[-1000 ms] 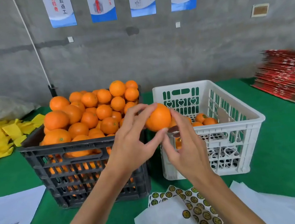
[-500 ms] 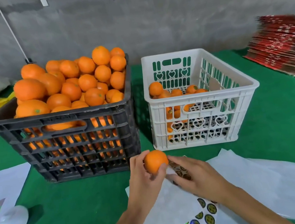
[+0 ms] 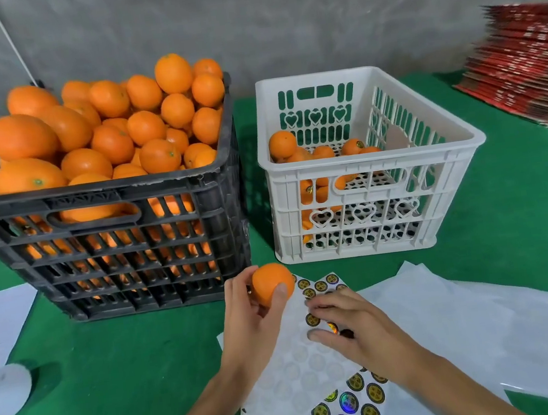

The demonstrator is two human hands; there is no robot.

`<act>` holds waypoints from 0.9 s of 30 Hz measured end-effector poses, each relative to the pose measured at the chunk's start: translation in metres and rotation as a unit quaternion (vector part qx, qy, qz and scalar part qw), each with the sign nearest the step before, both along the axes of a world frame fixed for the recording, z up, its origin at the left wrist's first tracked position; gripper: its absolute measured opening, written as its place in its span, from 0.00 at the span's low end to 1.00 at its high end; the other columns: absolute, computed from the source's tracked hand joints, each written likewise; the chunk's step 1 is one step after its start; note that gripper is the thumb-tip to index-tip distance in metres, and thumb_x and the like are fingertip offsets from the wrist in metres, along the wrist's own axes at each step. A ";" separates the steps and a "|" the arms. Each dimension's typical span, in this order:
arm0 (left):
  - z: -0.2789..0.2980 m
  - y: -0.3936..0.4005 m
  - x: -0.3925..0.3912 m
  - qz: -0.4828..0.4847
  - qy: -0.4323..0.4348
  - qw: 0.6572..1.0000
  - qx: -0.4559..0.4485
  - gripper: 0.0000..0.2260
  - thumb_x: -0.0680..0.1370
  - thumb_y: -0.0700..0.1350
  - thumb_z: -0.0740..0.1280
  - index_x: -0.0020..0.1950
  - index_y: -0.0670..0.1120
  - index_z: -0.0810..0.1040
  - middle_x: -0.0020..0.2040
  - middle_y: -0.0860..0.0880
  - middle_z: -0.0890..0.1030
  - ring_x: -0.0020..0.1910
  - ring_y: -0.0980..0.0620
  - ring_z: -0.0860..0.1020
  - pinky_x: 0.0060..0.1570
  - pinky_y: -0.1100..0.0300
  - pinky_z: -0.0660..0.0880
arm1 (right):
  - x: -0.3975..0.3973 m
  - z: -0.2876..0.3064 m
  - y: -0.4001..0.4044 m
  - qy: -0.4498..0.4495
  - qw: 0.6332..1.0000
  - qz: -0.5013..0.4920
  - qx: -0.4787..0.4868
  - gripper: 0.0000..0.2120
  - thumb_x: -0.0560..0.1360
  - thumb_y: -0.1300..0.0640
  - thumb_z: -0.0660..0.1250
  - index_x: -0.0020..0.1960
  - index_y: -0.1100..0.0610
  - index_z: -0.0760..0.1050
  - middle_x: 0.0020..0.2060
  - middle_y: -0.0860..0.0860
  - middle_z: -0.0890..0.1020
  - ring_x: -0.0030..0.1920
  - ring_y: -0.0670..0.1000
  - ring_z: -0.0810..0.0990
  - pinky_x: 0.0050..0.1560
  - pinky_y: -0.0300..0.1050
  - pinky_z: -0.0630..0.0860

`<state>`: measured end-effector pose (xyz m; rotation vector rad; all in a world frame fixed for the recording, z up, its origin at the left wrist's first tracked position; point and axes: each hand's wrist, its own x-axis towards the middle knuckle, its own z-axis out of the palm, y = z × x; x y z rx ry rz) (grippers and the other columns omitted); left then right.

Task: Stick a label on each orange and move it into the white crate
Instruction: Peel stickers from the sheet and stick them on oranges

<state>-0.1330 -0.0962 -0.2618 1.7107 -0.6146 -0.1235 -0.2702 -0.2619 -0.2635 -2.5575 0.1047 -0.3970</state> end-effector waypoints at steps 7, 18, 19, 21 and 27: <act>-0.002 0.002 -0.001 -0.005 -0.001 1.000 0.005 0.23 0.75 0.66 0.68 0.67 0.63 0.69 0.58 0.72 0.67 0.56 0.64 0.76 0.50 0.74 0.73 | 0.003 -0.002 0.006 -0.033 0.999 -0.014 -0.002 0.15 0.78 0.49 0.73 0.58 0.59 0.86 0.60 0.44 0.83 0.61 0.46 0.77 0.62 0.41 0.75; -0.004 0.003 0.002 -0.009 -0.006 1.000 0.011 0.19 0.76 0.63 0.70 0.64 0.69 0.67 0.59 0.71 0.67 0.58 0.64 0.76 0.51 0.74 0.74 | 0.006 -0.007 0.009 -0.030 0.999 -0.044 0.005 0.25 0.77 0.35 0.68 0.67 0.49 0.81 0.64 0.38 0.77 0.67 0.39 0.69 0.69 0.29 0.59; -0.004 0.003 0.002 -0.010 -0.006 1.000 0.010 0.20 0.75 0.65 0.69 0.64 0.69 0.67 0.59 0.71 0.67 0.58 0.64 0.76 0.50 0.74 0.74 | 0.006 -0.008 0.008 -0.024 0.999 -0.044 0.000 0.26 0.77 0.34 0.67 0.67 0.49 0.81 0.66 0.38 0.76 0.68 0.40 0.69 0.69 0.29 0.57; -0.003 0.003 0.002 -0.011 -0.004 1.000 0.006 0.21 0.74 0.66 0.68 0.65 0.67 0.68 0.59 0.70 0.67 0.58 0.64 0.76 0.51 0.74 0.74 | 0.007 -0.010 0.007 -0.024 0.999 -0.043 -0.016 0.23 0.78 0.37 0.68 0.66 0.49 0.82 0.66 0.39 0.77 0.67 0.42 0.71 0.69 0.32 0.59; -0.006 0.003 0.004 -0.020 -0.004 1.000 0.010 0.19 0.79 0.56 0.71 0.66 0.65 0.68 0.59 0.71 0.67 0.58 0.64 0.75 0.52 0.73 0.73 | 0.008 -0.012 0.011 -0.077 0.995 -0.054 -0.026 0.11 0.77 0.47 0.74 0.56 0.50 0.87 0.58 0.40 0.83 0.60 0.42 0.76 0.64 0.38 0.69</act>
